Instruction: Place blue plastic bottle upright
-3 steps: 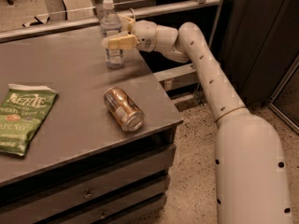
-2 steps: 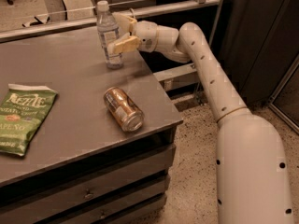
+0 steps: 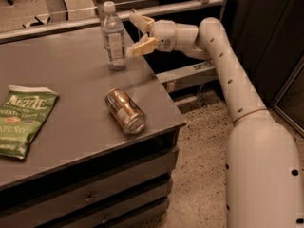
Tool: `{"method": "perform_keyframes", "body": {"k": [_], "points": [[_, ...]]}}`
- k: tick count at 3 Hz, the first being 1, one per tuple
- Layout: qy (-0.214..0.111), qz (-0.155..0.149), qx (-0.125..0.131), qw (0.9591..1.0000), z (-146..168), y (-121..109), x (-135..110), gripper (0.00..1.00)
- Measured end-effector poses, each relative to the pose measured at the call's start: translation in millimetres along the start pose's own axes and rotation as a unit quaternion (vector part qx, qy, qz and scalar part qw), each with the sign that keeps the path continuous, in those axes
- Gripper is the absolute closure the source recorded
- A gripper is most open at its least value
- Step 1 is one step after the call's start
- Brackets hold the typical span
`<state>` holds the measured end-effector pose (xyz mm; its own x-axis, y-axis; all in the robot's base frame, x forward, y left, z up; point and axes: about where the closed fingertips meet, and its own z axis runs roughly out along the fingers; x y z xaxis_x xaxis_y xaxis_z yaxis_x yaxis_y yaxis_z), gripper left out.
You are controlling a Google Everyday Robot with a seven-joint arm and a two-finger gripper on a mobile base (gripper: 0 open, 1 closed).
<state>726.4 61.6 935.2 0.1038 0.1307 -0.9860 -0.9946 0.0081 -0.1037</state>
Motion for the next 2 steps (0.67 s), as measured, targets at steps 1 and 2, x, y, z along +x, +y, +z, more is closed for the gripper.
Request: {"method": "perform_keyframes", "body": {"k": [1,2], "points": [[0.046,-0.025,0.012,0.9985,-51.8,-1.6,-5.8,0.0],[0.051,-0.03,0.011,0.9982,-57.1,-1.4,-8.0,0.0]]}}
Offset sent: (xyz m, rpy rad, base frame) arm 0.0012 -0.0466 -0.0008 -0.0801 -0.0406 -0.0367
